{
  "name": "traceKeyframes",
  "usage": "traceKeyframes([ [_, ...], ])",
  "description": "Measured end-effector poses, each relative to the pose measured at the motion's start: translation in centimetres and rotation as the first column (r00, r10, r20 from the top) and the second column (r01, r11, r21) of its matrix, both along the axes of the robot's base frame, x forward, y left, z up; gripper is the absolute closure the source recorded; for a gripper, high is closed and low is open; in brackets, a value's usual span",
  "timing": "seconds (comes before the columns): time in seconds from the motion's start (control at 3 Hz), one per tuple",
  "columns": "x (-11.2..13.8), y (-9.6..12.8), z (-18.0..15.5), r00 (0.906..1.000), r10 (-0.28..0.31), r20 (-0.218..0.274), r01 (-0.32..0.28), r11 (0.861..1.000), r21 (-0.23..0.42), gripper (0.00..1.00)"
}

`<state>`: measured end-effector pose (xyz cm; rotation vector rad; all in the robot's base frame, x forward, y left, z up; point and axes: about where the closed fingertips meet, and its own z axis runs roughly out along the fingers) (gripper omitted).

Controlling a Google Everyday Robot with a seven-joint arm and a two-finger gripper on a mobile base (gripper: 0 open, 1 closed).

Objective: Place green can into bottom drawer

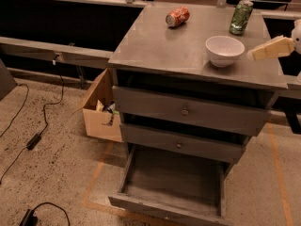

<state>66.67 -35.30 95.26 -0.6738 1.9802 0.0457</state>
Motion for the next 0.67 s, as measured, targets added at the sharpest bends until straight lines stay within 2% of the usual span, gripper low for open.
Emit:
traceKeyframes([
  [0.33, 1.21, -0.69, 0.75, 0.9964, -0.079, 0.031, 0.077, 0.994, 0.071, 0.0],
  [0.67, 1.22, -0.67, 0.79, 0.9964, -0.079, 0.032, 0.076, 0.995, 0.071, 0.0],
])
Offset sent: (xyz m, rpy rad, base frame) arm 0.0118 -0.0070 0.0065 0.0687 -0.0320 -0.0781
